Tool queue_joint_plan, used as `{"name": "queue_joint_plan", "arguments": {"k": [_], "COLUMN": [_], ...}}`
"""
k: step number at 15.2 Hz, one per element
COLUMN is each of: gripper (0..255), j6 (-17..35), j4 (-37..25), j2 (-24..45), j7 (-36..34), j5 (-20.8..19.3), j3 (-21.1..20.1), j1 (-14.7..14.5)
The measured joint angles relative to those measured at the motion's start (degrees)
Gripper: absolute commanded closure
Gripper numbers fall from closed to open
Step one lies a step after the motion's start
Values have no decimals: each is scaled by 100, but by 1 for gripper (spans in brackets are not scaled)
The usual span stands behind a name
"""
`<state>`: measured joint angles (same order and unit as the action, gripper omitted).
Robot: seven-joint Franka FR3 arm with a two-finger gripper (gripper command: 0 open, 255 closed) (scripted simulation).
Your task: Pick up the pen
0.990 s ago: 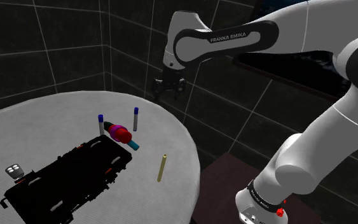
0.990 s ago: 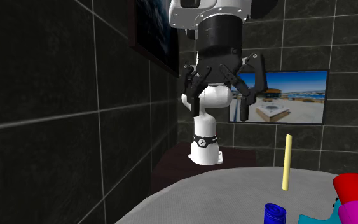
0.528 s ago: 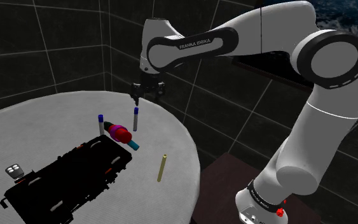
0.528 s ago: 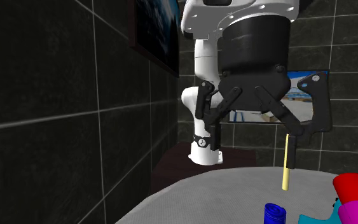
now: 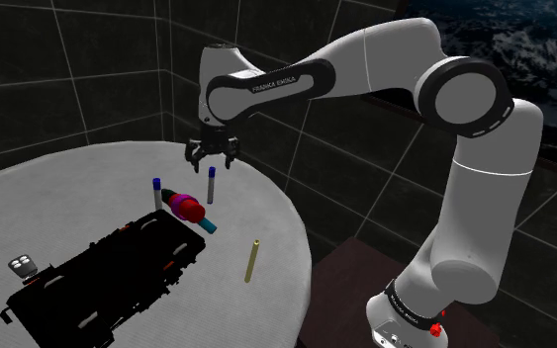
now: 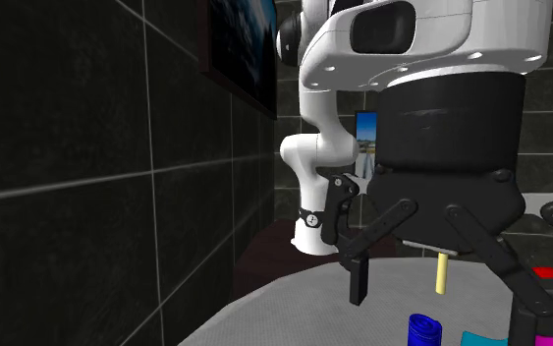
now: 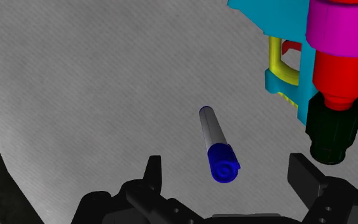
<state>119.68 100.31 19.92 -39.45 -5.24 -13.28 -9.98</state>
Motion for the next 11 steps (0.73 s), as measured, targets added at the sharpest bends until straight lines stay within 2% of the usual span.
{"name": "queue_joint_plan", "arguments": {"k": [3, 4, 11], "gripper": [0, 255, 255], "j6": [159, 195, 225], "j4": [86, 99, 105], "j2": [78, 99, 118], "j7": [-24, -25, -21], "j5": [-25, -31, -36], "j3": [8, 11, 16], "j1": [-11, -11, -7]}}
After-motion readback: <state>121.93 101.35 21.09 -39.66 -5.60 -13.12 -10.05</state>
